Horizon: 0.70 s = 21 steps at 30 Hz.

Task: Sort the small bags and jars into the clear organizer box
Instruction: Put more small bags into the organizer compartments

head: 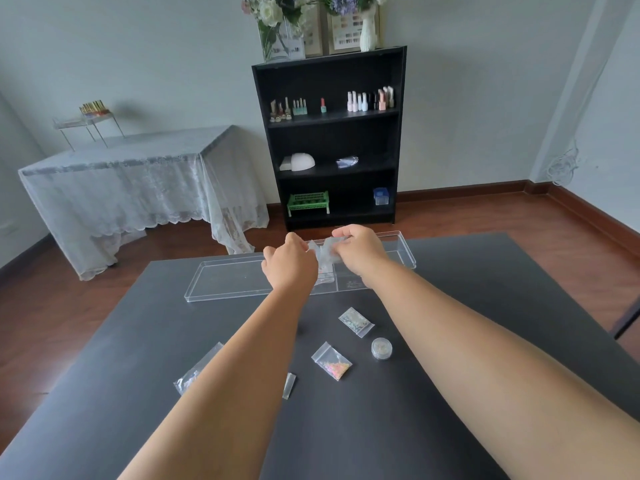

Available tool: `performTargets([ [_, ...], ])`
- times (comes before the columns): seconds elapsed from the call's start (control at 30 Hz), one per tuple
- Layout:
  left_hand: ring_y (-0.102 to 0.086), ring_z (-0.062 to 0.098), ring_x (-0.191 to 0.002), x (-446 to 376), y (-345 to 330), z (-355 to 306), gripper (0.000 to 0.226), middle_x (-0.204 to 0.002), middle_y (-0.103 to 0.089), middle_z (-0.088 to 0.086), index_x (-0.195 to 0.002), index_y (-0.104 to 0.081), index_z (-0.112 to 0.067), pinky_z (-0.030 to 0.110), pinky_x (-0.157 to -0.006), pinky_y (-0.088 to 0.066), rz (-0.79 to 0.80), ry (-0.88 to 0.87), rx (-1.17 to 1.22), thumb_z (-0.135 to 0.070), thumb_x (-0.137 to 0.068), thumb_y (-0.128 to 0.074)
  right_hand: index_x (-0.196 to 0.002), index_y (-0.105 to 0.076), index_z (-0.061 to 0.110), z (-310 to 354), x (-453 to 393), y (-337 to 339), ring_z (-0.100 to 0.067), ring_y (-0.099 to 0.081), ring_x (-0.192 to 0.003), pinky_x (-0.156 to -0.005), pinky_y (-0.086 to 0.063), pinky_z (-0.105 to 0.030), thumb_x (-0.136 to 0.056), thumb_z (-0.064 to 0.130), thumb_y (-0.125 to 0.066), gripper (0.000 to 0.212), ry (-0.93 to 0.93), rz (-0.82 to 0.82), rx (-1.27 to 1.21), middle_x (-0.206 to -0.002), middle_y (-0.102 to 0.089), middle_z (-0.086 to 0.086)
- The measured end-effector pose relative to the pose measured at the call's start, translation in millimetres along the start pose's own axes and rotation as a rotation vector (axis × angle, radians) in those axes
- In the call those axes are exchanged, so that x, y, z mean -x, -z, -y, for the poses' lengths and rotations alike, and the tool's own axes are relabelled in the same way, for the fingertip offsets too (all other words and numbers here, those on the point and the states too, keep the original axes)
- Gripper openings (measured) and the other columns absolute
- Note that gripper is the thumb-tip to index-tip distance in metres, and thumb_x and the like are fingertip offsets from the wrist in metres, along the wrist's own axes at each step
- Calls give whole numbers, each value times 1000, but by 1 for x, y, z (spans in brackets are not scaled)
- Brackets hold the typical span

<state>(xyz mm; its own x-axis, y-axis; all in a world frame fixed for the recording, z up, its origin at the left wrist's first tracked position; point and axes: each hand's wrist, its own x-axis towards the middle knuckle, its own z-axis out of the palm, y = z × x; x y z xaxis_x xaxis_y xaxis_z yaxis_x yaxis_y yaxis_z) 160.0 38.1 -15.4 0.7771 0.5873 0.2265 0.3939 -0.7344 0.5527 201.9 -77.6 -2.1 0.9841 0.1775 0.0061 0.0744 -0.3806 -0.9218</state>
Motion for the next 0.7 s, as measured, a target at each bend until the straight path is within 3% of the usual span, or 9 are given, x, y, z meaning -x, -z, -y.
performTargets([
  [0.17,-25,18,-90,2,-3,7,26,-70,-58,-7,-98,-63,-22,32,-76,-24,-57,-115,-100,-22,-90,-38,-125,-50,25,1,2,-2,-18,-57,-82,-55,-39,-23,-88,2,-60,44,51,96,90,-113,-64,-6],
  [0.3,-31,21,-102,6,-5,18,41,-115,-64,-12,-110,-67,-29,32,-80,-22,-54,-257,-125,-14,-88,-36,-126,-54,20,3,2,-6,-21,-58,-99,-67,-45,-25,-88,3,-62,43,94,111,182,-121,-61,-5],
  [0.47,-26,18,-100,7,-3,22,53,-126,-54,-11,-122,-55,-37,31,-80,-19,-32,-160,-44,-5,-83,-40,-121,-62,15,10,0,-13,-24,-59,-102,-77,-50,-27,-85,1,-67,39,147,89,359,-119,-62,-7],
  [0.6,-33,24,-112,4,3,18,51,-130,-42,-4,-122,-53,-37,30,-84,-23,24,-27,6,-10,-78,-52,-108,-62,15,13,1,-21,-18,-51,-83,-59,-38,-23,-81,5,-75,32,141,46,543,-122,-46,-6],
  [0.7,-40,26,-114,1,5,18,50,-127,-47,-4,-124,-54,-33,31,-84,-35,97,32,22,-13,-78,-56,-95,-68,19,11,-3,-22,-16,-49,-76,-48,-33,-24,-76,19,-83,25,38,13,606,-115,-41,-3],
])
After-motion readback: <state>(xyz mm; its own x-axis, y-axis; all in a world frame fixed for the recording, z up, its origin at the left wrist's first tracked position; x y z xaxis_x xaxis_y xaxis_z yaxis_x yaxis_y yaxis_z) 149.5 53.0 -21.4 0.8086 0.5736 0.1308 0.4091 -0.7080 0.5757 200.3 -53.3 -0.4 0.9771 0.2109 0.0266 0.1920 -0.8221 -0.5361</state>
